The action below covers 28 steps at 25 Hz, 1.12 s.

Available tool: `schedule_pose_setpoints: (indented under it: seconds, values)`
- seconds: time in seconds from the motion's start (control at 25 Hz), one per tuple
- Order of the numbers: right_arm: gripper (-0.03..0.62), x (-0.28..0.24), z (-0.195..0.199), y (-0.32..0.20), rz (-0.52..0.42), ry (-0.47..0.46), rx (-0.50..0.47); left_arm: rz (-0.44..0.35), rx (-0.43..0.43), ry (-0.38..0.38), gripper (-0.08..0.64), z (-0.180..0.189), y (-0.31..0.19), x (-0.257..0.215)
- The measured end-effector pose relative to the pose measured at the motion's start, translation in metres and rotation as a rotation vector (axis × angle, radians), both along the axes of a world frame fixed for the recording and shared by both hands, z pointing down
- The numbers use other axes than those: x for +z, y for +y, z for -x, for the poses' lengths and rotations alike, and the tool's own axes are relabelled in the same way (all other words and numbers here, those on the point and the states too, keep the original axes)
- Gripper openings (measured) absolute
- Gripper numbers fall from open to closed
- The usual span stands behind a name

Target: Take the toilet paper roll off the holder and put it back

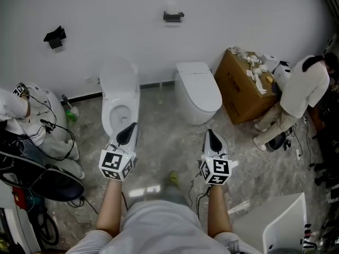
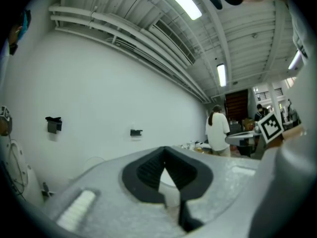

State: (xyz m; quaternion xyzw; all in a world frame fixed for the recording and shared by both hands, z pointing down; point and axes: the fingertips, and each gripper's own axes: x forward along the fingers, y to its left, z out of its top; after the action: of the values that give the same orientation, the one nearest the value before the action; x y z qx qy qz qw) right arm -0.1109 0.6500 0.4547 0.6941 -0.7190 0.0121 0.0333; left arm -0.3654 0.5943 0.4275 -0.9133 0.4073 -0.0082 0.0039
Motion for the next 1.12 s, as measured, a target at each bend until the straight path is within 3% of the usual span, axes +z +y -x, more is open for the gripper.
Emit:
schedule_pose_setpoints:
  seconds: [0.52,1.12]
  values:
    - [0.000,0.019,-0.042,-0.096,-0.002,-0.037,0.008,0.008,0.019,-0.043,0.000,-0.044,-0.096,0.014]
    - [0.000,0.028,-0.135,-0.274,-0.017,-0.067,0.006,0.066,-0.034,-0.065,0.000,-0.120,-0.271,0.036]
